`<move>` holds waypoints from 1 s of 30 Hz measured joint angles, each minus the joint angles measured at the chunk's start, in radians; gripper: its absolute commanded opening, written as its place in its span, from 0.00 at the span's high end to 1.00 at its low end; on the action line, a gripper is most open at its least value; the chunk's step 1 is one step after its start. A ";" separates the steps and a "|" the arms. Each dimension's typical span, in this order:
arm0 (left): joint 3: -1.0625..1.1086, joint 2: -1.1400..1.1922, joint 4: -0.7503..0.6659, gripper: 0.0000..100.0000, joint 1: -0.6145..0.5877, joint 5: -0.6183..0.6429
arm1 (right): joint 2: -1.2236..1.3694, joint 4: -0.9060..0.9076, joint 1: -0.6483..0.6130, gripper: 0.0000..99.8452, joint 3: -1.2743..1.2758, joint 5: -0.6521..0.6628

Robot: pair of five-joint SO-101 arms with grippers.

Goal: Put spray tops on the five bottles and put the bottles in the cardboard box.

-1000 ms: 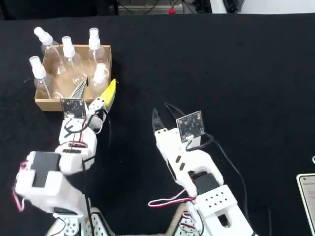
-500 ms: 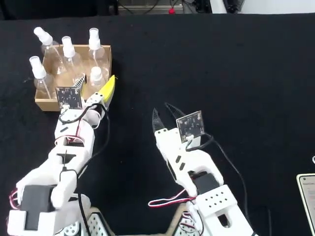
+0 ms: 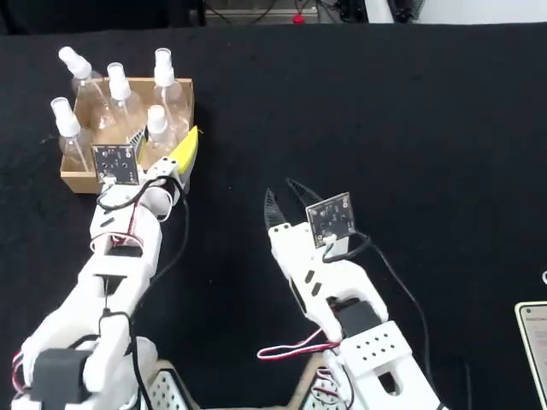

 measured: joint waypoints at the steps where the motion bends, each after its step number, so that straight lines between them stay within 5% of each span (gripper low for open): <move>1: 0.000 -0.014 0.020 0.70 0.000 0.000 | 0.000 0.000 0.000 0.89 0.000 0.000; 30: 0.000 -0.115 0.100 0.70 -0.048 -0.060 | 0.000 0.000 0.000 0.89 0.000 0.000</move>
